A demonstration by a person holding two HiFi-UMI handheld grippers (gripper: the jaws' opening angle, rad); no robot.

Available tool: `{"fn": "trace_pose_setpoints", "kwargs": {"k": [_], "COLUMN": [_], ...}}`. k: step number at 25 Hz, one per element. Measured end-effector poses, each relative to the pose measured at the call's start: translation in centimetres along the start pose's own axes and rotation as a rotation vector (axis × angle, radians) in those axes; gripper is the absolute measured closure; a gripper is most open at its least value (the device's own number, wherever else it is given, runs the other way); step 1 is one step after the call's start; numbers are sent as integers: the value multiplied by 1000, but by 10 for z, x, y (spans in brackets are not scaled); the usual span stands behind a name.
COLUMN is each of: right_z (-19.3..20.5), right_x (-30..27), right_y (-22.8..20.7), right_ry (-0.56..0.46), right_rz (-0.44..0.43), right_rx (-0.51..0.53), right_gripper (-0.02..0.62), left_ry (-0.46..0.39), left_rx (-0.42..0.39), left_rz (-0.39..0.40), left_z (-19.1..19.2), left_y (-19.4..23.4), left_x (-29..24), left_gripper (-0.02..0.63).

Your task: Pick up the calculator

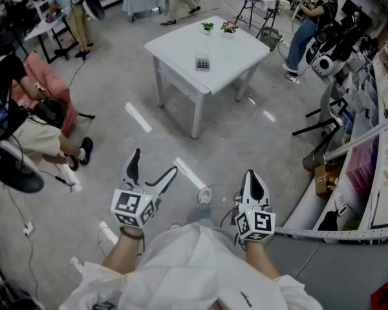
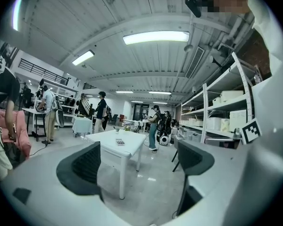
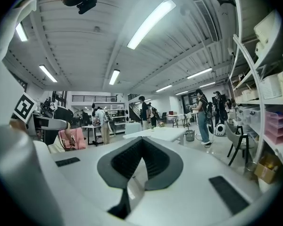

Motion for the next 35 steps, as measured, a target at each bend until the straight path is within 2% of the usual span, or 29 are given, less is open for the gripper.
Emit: {"fn": "trace_pose_setpoints", "kwargs": {"k": [18,27,35], "right_z": [-46,-65,-72], "right_x": [-170,-228,-255], "right_y": [-104,-139,-161], "right_ry": [44,61,75], "right_rz": [-50,-100,-121], "right_rx": [-10,-11,-8], "right_gripper": [578,578,578], "left_ry": [26,41,45], "left_rx": [-11,2,14], "left_rz": [-7,-20,-40], "left_z": [-31,-37,-38], "left_y": [8,1,-2], "left_x": [-203,-277,-310], "left_gripper": [117,117,117]}}
Point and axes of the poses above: the fingertips, and each gripper's own axes: x backward along the fingers, y to its left, z out of its underside, the point moved 3 cm from there along x, backward along the fingers, and after that the axes turned 13 degrees about -x, right-handed, at the moved point
